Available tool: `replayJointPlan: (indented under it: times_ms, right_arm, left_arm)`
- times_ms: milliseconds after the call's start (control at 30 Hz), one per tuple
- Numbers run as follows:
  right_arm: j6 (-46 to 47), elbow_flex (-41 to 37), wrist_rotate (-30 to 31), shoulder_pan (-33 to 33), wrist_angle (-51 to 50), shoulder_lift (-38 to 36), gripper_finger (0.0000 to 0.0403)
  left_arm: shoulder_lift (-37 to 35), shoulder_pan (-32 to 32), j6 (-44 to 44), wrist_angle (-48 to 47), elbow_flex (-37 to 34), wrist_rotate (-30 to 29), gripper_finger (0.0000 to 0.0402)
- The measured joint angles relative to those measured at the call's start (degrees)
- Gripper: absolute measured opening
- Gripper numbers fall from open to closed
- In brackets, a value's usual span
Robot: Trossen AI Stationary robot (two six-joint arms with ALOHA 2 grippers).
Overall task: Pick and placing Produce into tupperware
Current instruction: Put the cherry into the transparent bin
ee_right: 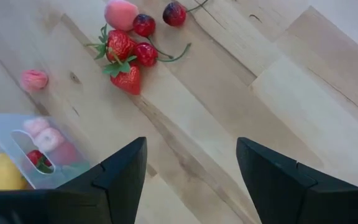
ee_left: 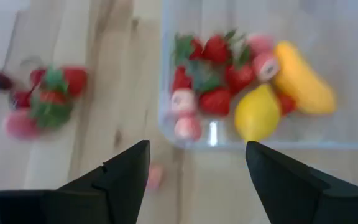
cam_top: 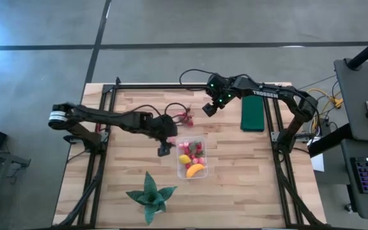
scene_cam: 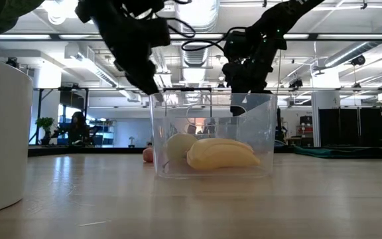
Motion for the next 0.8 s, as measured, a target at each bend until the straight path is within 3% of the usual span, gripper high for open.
replayJointPlan:
  times_ms: [467,800]
  right_arm:
    - [9.4,0.1,-3.6,-1.9,10.4,0.9,0.0240]
    - [17.8,4.6,-5.0,-1.7,15.0,11.8,0.0240]
  left_arm:
    - [-5.0,1.5,0.0,-1.6,-11.5,-1.4,0.0251]
    - [-12.4,5.7,-0.2,-0.8,-15.5,-2.1,0.0251]
